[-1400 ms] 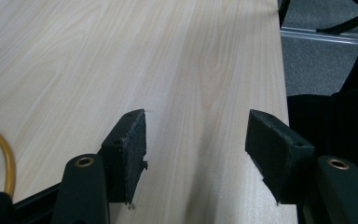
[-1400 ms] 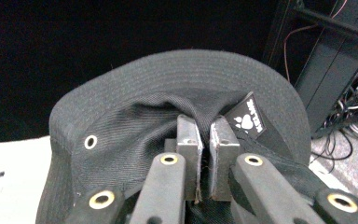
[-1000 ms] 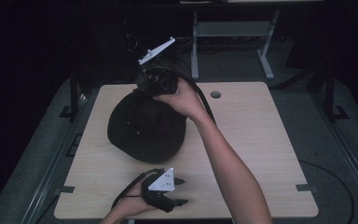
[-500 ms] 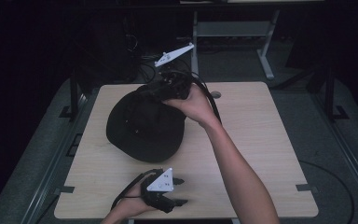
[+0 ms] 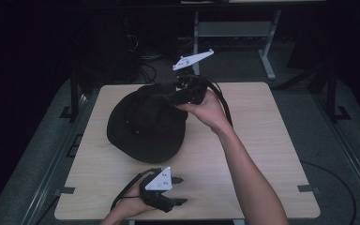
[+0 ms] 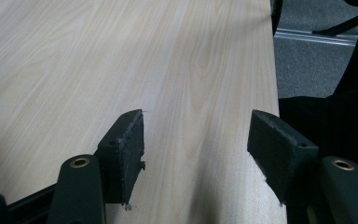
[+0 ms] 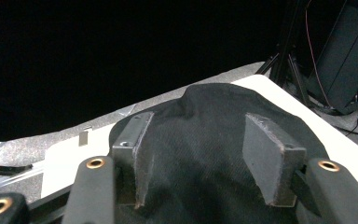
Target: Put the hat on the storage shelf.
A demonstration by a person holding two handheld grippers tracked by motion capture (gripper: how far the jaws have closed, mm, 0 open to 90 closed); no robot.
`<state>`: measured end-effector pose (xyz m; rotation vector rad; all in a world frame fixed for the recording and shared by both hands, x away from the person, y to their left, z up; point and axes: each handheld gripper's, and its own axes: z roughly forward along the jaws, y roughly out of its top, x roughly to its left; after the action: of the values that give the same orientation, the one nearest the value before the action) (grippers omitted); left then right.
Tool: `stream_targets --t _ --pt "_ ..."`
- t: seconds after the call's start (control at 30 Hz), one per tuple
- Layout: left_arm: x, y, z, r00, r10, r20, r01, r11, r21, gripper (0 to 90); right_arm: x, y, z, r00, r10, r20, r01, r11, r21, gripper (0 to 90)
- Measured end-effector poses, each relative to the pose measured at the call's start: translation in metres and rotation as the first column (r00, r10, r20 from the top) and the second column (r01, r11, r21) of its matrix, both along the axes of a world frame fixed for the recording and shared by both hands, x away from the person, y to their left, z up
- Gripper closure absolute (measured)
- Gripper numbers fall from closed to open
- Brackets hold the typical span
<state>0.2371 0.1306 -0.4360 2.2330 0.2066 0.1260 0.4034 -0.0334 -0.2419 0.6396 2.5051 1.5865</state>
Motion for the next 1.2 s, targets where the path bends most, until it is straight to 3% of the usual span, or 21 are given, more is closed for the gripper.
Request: stream_targets --t 0.1,0.33,0.53,1.2 --pt "0.0 0.0 0.0 0.9999 0.008 -0.006 -0.008 0.9998 -0.015 35.5 -0.002 -0.007 -0.002 1.0 -0.005 0.0 0.005 1.0 0.008 41.4" --pt "0.002 0.001 -0.001 0.9999 0.016 -0.003 -0.016 0.9998 0.008 35.0 -0.008 -0.023 -0.005 0.9997 -0.024 0.007 0.024 0.9996 0.015 38.9" --pt "0.003 0.004 -0.001 0.9993 0.035 -0.012 -0.035 0.9993 -0.012 34.9 -0.012 -0.04 -0.01 0.9992 -0.04 0.001 0.04 0.999 0.023 37.7" --pt "0.005 0.006 0.0 0.9992 0.04 0.001 -0.04 0.9992 -0.008 34.1 -0.02 -0.074 -0.031 0.9957 -0.082 -0.044 0.083 0.9962 0.027 34.6"
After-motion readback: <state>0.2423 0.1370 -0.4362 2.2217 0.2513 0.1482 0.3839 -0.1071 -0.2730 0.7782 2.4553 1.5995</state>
